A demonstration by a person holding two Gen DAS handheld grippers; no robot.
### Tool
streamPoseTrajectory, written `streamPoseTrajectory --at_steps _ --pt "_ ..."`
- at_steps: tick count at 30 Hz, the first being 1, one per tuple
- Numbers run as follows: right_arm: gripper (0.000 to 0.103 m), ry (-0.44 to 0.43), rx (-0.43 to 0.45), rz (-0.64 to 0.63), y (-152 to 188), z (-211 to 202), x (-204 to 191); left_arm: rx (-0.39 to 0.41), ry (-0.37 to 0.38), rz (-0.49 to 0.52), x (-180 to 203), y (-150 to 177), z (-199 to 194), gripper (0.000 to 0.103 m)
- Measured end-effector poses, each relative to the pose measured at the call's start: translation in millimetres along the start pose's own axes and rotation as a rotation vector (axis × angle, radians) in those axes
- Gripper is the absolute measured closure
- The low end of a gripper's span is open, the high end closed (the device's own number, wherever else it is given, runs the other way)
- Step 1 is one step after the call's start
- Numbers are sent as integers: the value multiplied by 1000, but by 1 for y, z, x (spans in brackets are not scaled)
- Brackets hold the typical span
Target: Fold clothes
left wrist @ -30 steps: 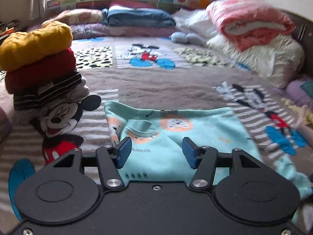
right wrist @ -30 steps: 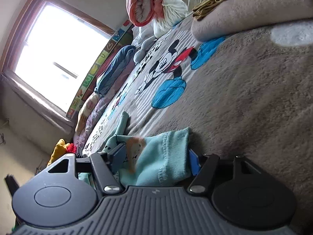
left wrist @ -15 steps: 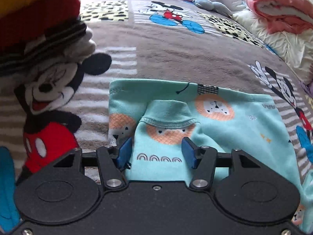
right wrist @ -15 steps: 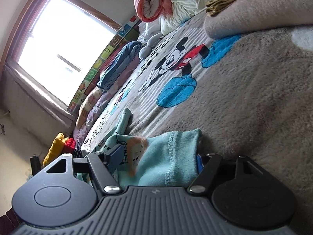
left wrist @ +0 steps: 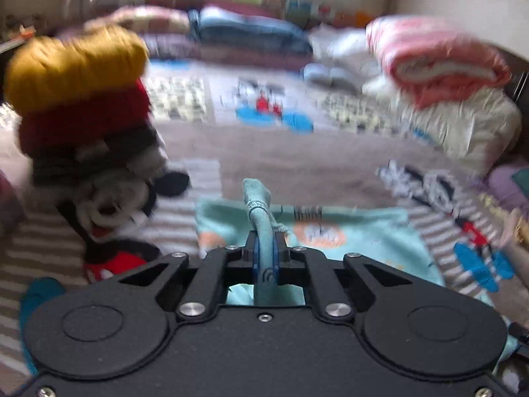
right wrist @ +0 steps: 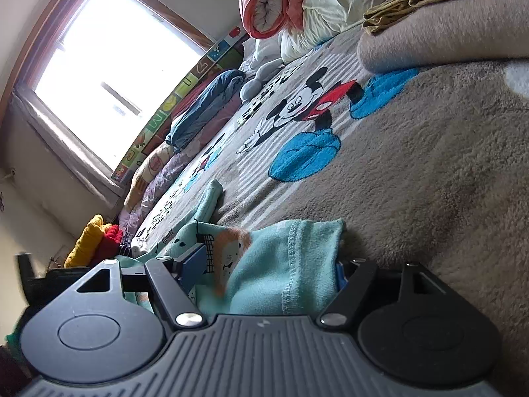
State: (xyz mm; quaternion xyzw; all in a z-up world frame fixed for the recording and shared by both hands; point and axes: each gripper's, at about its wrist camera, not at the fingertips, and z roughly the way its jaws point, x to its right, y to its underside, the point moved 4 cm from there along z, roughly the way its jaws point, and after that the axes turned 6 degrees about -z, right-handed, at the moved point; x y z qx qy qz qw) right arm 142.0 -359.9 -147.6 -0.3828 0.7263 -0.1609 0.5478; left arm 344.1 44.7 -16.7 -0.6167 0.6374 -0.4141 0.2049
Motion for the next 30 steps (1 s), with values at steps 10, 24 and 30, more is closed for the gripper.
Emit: streamPoseTrajectory --at_steps 10,24,30 --pt "38 -20 -1 50 1 -8 4 236 -116 -115 -78 -3 -115 98" --pt "39 -7 -2 0 7 -11 0 227 -291 -405 -212 89 -120 97" --pt "39 7 1 -49 10 -8 -5 239 -280 -501 -236 117 -114 97"
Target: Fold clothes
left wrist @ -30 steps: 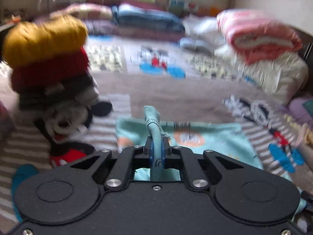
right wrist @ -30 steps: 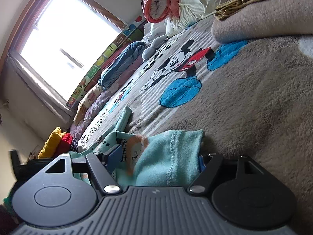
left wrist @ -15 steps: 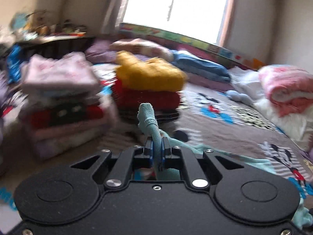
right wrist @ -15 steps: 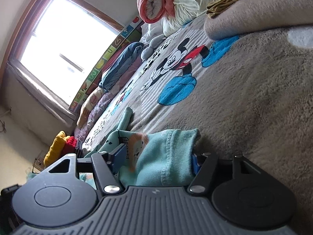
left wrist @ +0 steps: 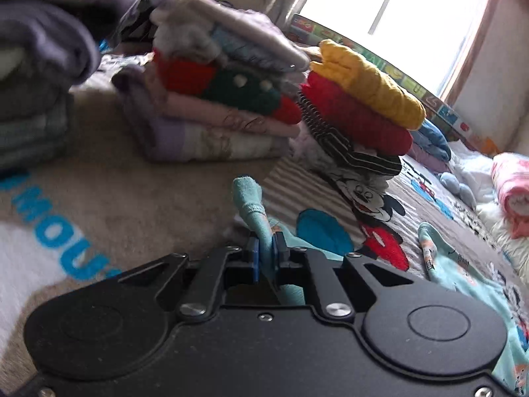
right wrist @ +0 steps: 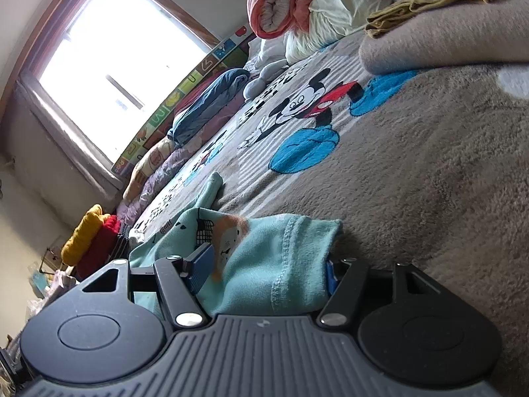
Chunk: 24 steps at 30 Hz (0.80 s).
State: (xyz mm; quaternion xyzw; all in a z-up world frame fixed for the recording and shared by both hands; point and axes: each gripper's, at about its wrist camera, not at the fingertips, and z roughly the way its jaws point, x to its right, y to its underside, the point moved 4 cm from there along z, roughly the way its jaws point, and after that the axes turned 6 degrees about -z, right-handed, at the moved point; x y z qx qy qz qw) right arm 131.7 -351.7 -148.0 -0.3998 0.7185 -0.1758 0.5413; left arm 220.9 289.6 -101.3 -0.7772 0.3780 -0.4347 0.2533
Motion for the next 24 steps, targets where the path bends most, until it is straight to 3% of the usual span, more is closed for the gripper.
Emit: streamPoseTrajectory --at_steps 3,5,8,13,17,19,24 --pt "39 -2 4 -6 0 0 0 -11 -27 -47 -13 1 4 95" --pt "39 -2 7 -10 1 1 0 -27 -100 -114 -28 1 8 85" --pt "39 -1 10 -12 1 0 0 -2 -124 -174 -33 -2 -2 79" --pt "39 -13 20 9 1 -3 1 37 -156 -239 -28 -5 -26 79" --pt "39 -36 35 68 0 -9 6 66 -113 -179 20 14 -61 70" --pt "39 -46 43 105 -1 -13 9 64 -61 -169 47 29 -76 56" --pt "39 -74 55 202 3 -29 15 41 69 -137 104 89 -99 55"
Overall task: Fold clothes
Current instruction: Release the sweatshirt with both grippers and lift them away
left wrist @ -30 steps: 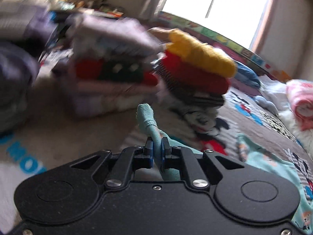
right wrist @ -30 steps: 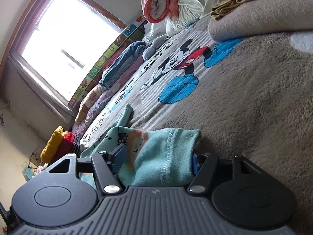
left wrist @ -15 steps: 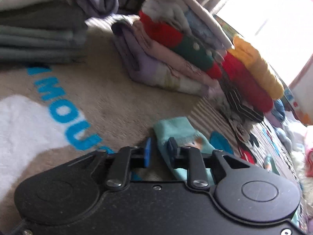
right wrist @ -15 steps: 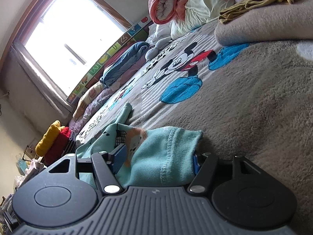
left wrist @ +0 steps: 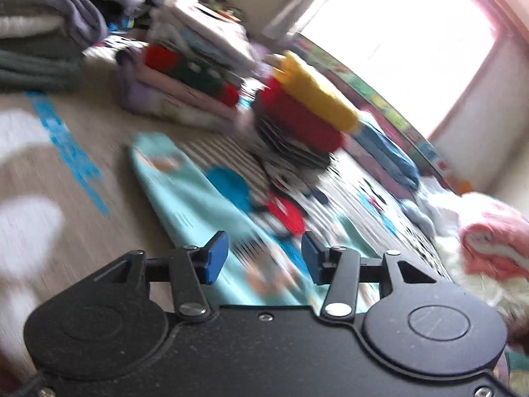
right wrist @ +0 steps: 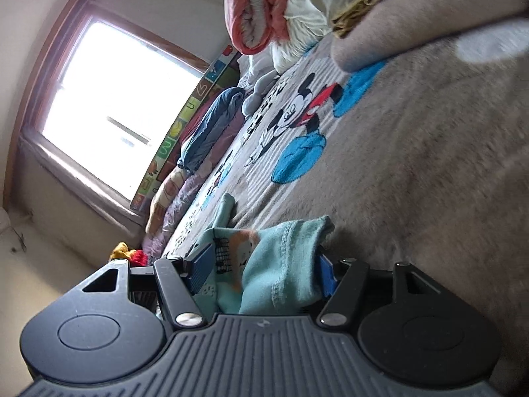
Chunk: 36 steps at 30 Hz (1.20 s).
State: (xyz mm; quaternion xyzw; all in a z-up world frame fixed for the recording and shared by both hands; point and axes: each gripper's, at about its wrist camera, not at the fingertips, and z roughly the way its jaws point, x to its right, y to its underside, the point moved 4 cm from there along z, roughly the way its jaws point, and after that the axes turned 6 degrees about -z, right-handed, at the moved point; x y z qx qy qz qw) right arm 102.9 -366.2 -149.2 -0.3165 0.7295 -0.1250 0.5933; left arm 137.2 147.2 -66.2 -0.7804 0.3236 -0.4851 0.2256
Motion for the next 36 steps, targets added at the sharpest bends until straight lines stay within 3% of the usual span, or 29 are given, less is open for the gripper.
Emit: streamPoseTrajectory --at_steps 3,5,6,9,17,21,28,32,36 --pt "48 19 -10 -12 5 -4 -1 -55 5 145 20 38 11 55" --pt "65 43 -26 -32 6 -1 1 -67 23 203 26 50 13 55" --pt "81 48 -30 -22 5 1 3 -73 31 232 30 56 14 55" --pt "91 51 -10 -32 -4 -2 0 -53 58 295 37 61 10 55" --pt "96 47 97 -194 -71 -28 -37 -99 202 255 47 61 7 55" --pt "96 63 120 -261 -109 -31 -50 -139 347 342 73 77 -2 54" --pt "97 131 130 -321 -141 -32 -51 -227 494 466 103 112 -10 53" --pt "97 184 125 -305 -149 -30 -36 -273 580 651 125 148 -24 47" --pt "98 267 116 -294 -154 -26 -13 -288 610 869 142 192 -38 47"
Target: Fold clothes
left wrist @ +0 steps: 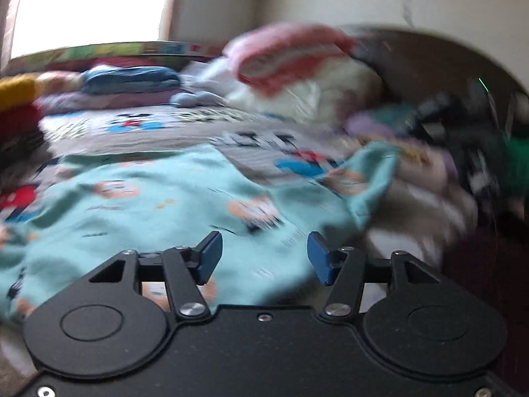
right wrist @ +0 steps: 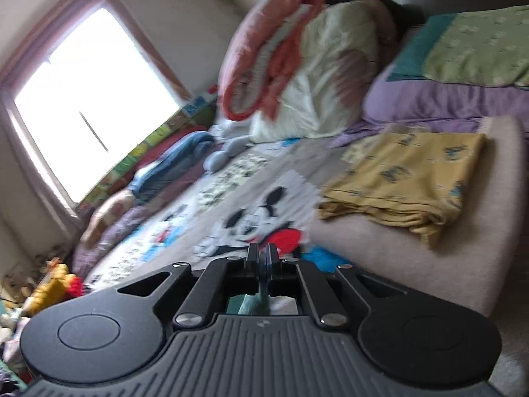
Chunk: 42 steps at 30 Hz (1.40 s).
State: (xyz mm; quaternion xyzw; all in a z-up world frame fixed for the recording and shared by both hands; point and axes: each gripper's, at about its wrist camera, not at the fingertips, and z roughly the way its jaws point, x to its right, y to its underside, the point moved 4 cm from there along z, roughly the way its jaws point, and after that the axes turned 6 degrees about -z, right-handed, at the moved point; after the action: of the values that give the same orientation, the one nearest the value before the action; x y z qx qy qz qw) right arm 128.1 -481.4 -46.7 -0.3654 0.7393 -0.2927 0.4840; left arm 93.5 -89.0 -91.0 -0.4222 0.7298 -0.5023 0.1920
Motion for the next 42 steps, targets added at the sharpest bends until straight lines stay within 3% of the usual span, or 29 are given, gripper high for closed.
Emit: streamPoseTrajectory --at_steps 5,9,13,20,26,28,30,42 --pt "95 132 -31 -2 9 8 28 -33 14 147 30 17 12 47" --pt "92 105 -6 -44 18 1 21 -33 13 193 37 22 16 47" --pt "78 51 -2 -11 34 -4 9 -21 0 174 33 21 17 46" --pt "70 -10 -36 126 71 -8 -1 -7 -18 128 26 16 16 43" --pt "61 -3 -76 245 103 -11 7 3 -33 99 21 14 16 42" --pt "47 -13 -84 275 108 -11 8 6 -40 91 20 13 16 41" --pt "43 -26 -103 293 112 -8 7 8 -45 87 19 13 16 41" --pt "30 -63 -123 349 113 12 10 -5 -63 34 11 12 17 39"
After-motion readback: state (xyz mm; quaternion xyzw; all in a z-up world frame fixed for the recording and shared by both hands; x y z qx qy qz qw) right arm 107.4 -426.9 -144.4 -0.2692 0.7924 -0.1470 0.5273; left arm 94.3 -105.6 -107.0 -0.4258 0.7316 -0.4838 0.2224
